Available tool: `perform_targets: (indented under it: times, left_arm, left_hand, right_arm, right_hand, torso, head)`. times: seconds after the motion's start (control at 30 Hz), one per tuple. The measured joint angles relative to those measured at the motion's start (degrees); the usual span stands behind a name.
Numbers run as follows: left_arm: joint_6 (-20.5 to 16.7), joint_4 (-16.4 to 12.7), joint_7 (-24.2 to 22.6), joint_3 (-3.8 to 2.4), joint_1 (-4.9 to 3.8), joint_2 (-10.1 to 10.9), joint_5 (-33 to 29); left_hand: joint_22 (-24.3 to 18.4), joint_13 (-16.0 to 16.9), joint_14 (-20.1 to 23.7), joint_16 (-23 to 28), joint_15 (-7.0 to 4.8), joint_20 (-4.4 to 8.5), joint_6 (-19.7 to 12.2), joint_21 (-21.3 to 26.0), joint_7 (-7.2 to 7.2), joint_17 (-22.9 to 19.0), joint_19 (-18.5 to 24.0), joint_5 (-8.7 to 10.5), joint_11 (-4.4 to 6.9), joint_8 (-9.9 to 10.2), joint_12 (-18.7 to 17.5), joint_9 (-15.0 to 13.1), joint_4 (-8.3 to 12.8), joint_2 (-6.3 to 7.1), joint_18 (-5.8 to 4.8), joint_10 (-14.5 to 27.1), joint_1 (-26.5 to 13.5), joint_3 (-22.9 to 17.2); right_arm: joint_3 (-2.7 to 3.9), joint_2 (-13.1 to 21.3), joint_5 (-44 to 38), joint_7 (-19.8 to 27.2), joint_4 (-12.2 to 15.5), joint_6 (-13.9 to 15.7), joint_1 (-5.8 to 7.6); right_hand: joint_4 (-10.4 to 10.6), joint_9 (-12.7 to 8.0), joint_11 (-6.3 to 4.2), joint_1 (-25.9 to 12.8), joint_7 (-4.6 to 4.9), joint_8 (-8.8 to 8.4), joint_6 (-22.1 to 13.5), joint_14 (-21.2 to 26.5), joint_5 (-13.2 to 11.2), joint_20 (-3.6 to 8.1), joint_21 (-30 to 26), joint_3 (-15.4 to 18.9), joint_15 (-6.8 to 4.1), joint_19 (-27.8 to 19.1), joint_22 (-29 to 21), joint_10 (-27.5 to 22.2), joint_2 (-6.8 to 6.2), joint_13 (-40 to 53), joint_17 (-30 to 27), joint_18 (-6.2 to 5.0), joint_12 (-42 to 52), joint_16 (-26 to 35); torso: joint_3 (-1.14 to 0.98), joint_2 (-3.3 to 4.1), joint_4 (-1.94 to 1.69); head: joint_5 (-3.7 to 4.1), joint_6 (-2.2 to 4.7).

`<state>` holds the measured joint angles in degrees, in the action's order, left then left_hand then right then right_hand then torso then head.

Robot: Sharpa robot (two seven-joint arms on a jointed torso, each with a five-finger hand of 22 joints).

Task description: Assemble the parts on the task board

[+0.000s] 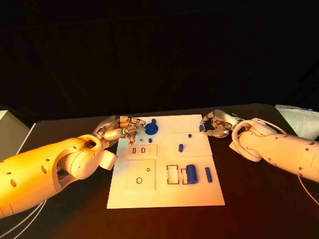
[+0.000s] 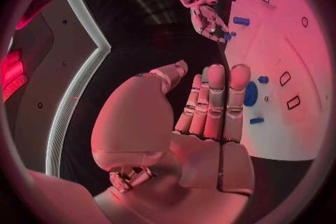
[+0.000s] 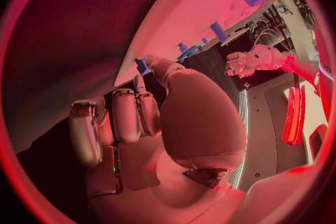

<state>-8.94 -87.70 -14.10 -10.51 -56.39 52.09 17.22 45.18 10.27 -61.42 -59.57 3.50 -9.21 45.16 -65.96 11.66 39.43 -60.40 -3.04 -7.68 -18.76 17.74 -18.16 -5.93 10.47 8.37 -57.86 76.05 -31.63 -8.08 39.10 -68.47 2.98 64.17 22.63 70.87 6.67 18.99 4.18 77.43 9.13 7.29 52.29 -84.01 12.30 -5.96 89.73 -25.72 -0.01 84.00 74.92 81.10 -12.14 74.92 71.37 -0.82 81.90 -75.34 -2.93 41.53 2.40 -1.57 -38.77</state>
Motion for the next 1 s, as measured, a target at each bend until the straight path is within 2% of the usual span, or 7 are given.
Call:
perform_targets:
  times: [0.23, 0.53, 0.83, 1.0]
  left_arm:
    - [0.0, 0.0, 0.0, -0.01, 0.01, 0.1, 0.0]
    - [0.0, 0.0, 0.0, 0.0, 0.01, 0.1, 0.0]
    - [0.0, 0.0, 0.0, 0.0, 0.02, 0.1, 0.0]
    - [0.0, 0.0, 0.0, -0.02, 0.02, 0.1, 0.0]
  left_hand:
    - [0.0, 0.0, 0.0, 0.0, 0.0, 0.0, 0.0, 0.0, 0.0, 0.0, 0.0, 0.0, 0.0, 0.0, 0.0, 0.0, 0.0, -0.06, 0.0, 0.0, -0.1, 0.0]
    - [0.0, 0.0, 0.0, 0.0, 0.0, 0.0, 0.0, 0.0, 0.0, 0.0, 0.0, 0.0, 0.0, 0.0, 0.0, 0.0, 0.0, -0.06, 0.0, 0.0, -0.1, 0.0]
    - [0.0, 0.0, 0.0, 0.0, 0.0, 0.0, 0.0, 0.0, 0.0, 0.0, 0.0, 0.0, 0.0, 0.0, 0.0, 0.0, 0.0, -0.06, 0.0, 0.0, -0.1, 0.0]
    - [-0.1, 0.0, 0.0, 0.0, 0.0, 0.21, -0.2, 0.0, -0.2, 0.0, 0.2, 0.0, 0.0, 0.0, 0.0, 0.0, 0.0, -0.06, 0.0, 0.0, -0.1, 0.0]
  right_arm:
    - [0.0, -0.3, 0.2, 0.1, -0.1, -0.1, -0.14]
    - [0.0, -0.4, 0.4, 0.3, -0.3, -0.3, -0.17]
    - [0.01, -0.5, 0.5, 0.4, -0.6, -0.4, -0.17]
    - [0.01, -0.7, 0.6, 0.4, -0.7, -0.4, -0.17]
  right_hand:
    - [0.0, 0.0, -0.08, 0.0, -0.24, 0.0, 0.2, 0.0, 0.0, 0.0, 0.0, -0.1, 0.0, 0.0, 0.0, 0.1, 0.0, 0.0, 0.1, 0.0, 0.0, -0.2]
    - [0.0, 0.1, -0.08, 0.0, -0.05, 0.0, 0.5, 0.0, 0.0, 0.0, 0.0, -0.1, 0.0, 0.0, 0.0, 0.1, 0.0, 0.0, 0.2, 0.0, 0.0, -0.2]
    - [0.0, 0.2, -0.28, -0.4, -0.56, 0.89, 1.6, 0.0, 0.0, 0.0, 0.0, -0.8, 0.0, 0.0, 0.0, 0.3, 0.37, 0.0, 0.3, 0.01, 0.0, -0.2]
    - [0.1, 0.6, -0.69, -0.7, -1.02, 1.77, 2.9, 0.0, 0.0, 0.12, 0.0, -1.2, -0.44, 0.0, 0.0, 0.7, 0.69, 0.0, 0.5, 0.01, 0.2, -0.4]
  torso:
    - [-0.01, 0.01, 0.08]
    - [-0.02, 0.02, 0.02]
    - [-0.04, 0.05, 0.05]
    - [-0.05, 0.07, 0.01]
  head:
    - [-0.16, -0.14]
    - [-0.08, -0.26]
    - [-0.12, -0.34]
    - [-0.15, -0.35]
